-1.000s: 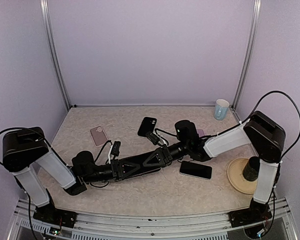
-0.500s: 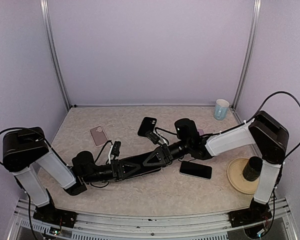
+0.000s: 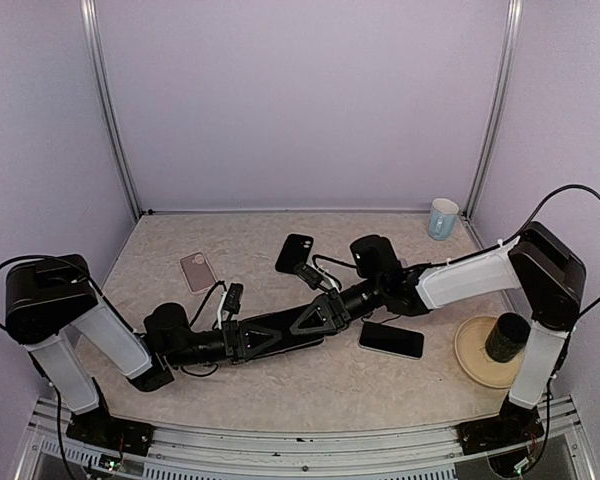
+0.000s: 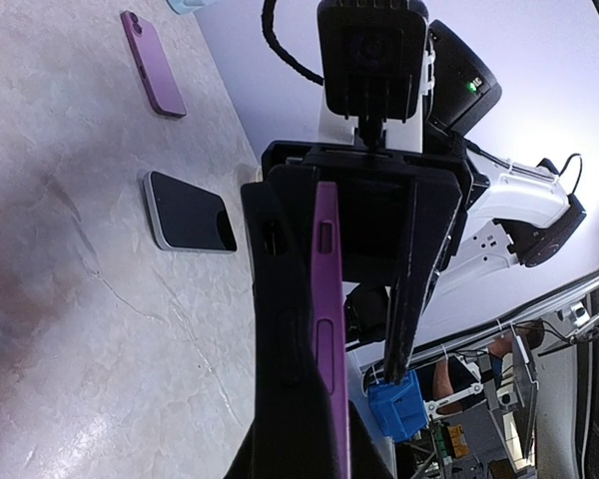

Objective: Put the phone into the phone case
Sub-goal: Install the phone on the phone case.

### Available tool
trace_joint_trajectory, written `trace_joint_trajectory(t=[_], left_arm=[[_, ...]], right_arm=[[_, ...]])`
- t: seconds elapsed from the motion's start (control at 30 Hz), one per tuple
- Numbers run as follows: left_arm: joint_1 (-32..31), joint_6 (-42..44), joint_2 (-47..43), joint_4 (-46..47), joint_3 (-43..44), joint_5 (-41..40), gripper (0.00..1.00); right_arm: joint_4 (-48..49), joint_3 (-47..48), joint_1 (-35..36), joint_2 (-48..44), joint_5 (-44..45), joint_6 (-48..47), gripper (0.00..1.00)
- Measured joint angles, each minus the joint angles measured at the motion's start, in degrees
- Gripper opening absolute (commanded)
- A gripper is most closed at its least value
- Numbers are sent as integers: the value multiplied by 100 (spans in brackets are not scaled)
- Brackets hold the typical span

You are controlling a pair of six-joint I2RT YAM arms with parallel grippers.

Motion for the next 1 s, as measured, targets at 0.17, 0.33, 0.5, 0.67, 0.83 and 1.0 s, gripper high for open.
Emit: trace_joint_trajectory(t=[0.17,0.33,0.5,0.67,0.83,1.0], left_arm=[[-4,13,-2,4,-28,-4,0],[-2,15,-2,2,-33,-28,0],[0,15,-2,-4,-39,-24,0],[0,57,-4,-4,-52,-7,0],[0,101,-33,-4,-55,22,0],[-2,120,-37,-4,-55,87,0]], right_arm=[[-415,0,-101,-127,94,-223,39],[-702,0,-232,-247,188,-341,39],[-916,0,-326,-330,267,-439,39],[-1106,-31,-424,-461,328,-555,40],[-1322,-66,-581,-688,356,-693,40],[-1467,-96,-706,-890,411,-837,41]])
